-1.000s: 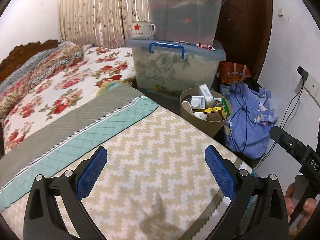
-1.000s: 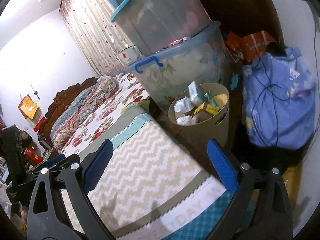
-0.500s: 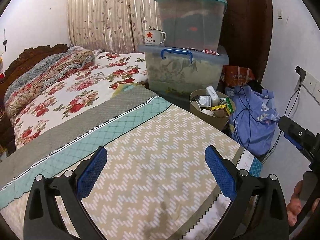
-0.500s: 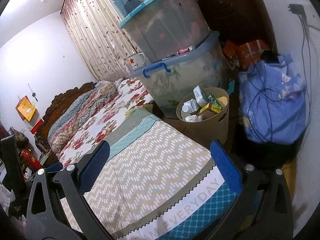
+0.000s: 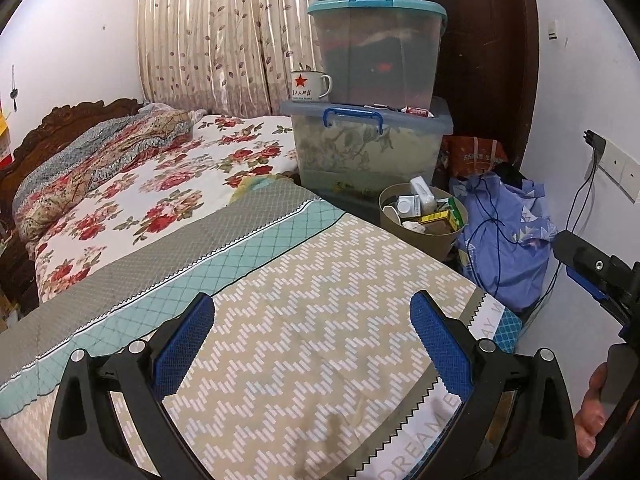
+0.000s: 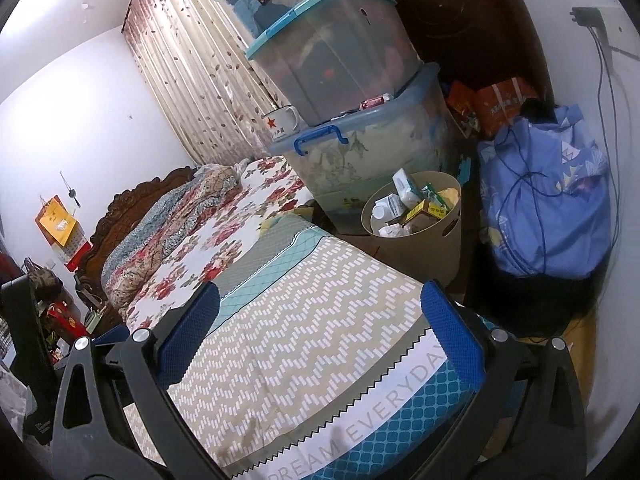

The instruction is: Collect trash

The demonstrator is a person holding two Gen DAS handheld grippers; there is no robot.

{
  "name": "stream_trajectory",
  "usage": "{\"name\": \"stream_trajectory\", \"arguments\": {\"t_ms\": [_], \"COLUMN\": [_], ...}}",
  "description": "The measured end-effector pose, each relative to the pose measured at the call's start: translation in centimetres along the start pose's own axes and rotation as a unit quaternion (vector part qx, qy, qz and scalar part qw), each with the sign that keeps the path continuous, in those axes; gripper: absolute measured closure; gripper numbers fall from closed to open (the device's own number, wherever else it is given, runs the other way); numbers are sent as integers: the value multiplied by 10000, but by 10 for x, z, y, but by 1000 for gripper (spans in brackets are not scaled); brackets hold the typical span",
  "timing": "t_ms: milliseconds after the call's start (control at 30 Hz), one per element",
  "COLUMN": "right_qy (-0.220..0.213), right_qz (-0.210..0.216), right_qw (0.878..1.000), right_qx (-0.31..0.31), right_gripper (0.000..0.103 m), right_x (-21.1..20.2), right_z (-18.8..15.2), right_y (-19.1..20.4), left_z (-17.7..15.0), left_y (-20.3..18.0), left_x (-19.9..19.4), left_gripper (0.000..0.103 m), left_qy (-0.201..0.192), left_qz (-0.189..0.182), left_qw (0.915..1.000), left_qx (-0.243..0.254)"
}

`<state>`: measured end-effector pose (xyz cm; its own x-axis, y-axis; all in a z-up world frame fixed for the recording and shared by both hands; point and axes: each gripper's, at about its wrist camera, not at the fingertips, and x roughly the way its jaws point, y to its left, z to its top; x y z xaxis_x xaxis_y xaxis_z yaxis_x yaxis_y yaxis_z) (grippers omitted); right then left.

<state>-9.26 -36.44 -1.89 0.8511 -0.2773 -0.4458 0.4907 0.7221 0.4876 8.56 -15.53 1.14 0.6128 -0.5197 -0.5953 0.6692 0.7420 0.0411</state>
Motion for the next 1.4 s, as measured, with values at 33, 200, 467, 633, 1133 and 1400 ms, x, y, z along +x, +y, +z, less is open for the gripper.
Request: {"name": "stream_trajectory", "arguments": {"t_ms": [33,200,467,633,1133,1400], "right_qy": [-14,-94,-151,-183,-588,-779], "right_qz": [-25,-88,-128,-124,-157,-170], "right_qw": [10000,9998,9995,9993,9968,9935], "right_qx": [-26,-156,-242,-294,-512,-808], "right_gripper": [4,4,4,4,4,3], "right_x": [-1,-6,-7,-9,-17,-18], "right_z": [0,-1,-2,-3,-13,-21], "right_y": [1,5,8,9,28,42], "left_z": [0,-1,-3,-4,-14,-18], "left_y": [0,-3,-2,-1,10,18], "left_x": [-2,-9,-22,-25,-47,-52], "left_gripper": [9,9,9,9,9,9], "left_qy": [-43,-240,-591,-680,-1240,-1389], "left_qz": [0,92,322,399,604,691], "left_qw": [10000,9997,9977,9969,9904,9878], "left_qx": [1,42,28,23,-85,-157]}}
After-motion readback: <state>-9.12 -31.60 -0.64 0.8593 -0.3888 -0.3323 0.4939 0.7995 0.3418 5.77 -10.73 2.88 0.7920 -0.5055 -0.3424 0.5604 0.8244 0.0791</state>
